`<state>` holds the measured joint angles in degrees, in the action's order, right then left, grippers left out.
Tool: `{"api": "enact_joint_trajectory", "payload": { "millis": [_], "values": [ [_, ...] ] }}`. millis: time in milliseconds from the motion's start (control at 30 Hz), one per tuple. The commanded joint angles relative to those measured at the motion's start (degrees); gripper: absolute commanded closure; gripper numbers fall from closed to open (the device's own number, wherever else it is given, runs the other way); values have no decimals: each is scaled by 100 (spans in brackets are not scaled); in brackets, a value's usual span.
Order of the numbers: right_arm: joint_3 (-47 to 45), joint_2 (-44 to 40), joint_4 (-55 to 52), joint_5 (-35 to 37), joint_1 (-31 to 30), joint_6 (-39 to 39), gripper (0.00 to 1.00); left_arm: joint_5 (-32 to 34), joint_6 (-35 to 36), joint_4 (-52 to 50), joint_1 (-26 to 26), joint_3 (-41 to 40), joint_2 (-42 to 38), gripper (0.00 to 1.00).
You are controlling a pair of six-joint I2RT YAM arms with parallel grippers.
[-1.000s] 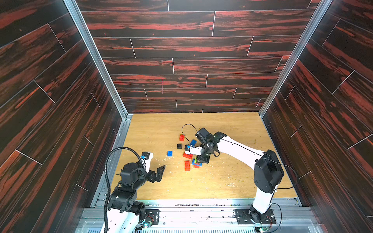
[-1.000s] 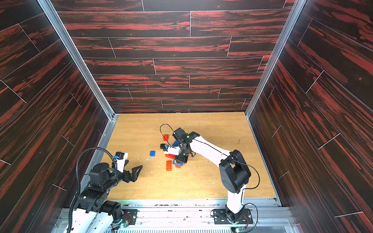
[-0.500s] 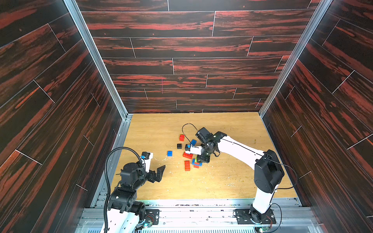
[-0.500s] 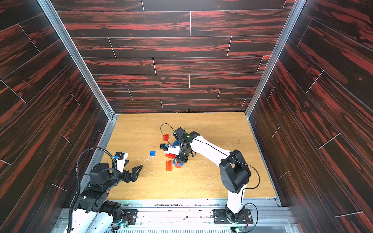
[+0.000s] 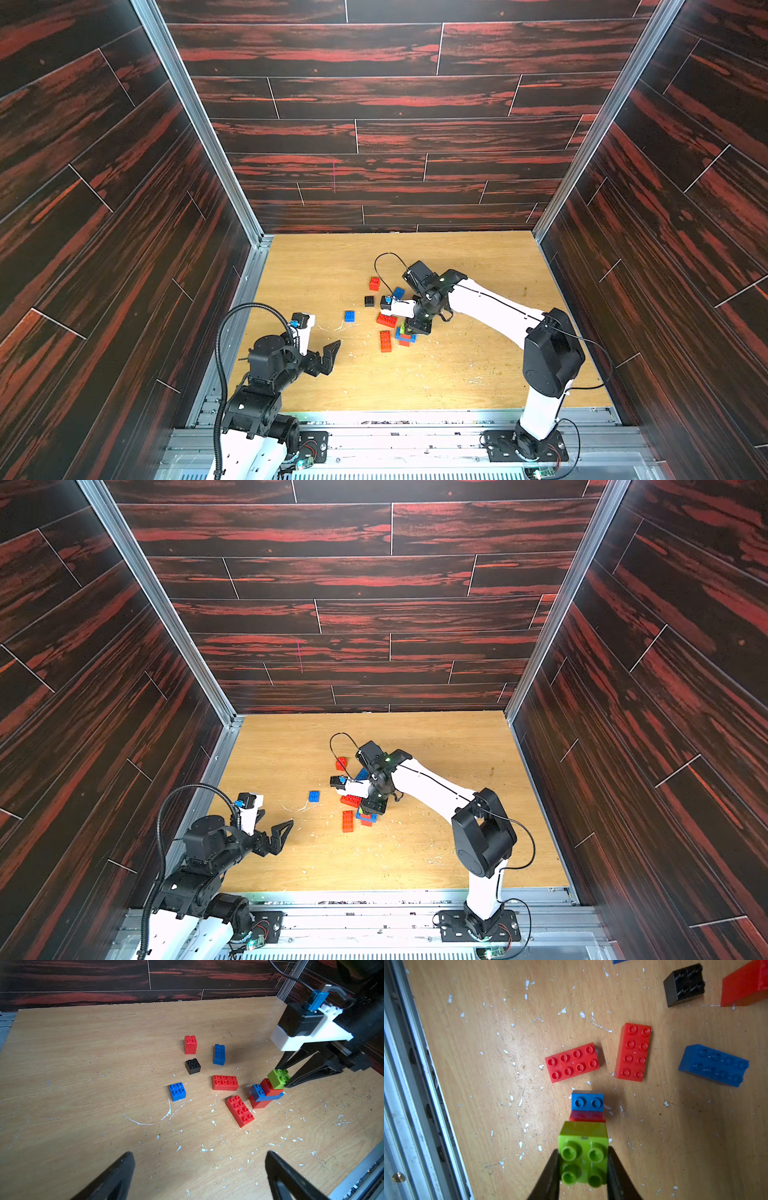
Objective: Assemble the letter f with lego
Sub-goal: Assemble the lego brick with the lego brick.
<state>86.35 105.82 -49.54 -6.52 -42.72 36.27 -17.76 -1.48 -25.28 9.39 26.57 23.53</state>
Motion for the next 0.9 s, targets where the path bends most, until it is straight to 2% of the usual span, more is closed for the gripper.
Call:
{"api": "enact_joint_trajectory", "payload": {
  "millis": [0,867],
  "values": [
    [137,160,-229,-154,16,69,76,-31,36,-3,24,14,-68,0],
    [234,250,-284,-16,18,73,76,-53,42,-12,20,6,-94,0]
  ]
}}
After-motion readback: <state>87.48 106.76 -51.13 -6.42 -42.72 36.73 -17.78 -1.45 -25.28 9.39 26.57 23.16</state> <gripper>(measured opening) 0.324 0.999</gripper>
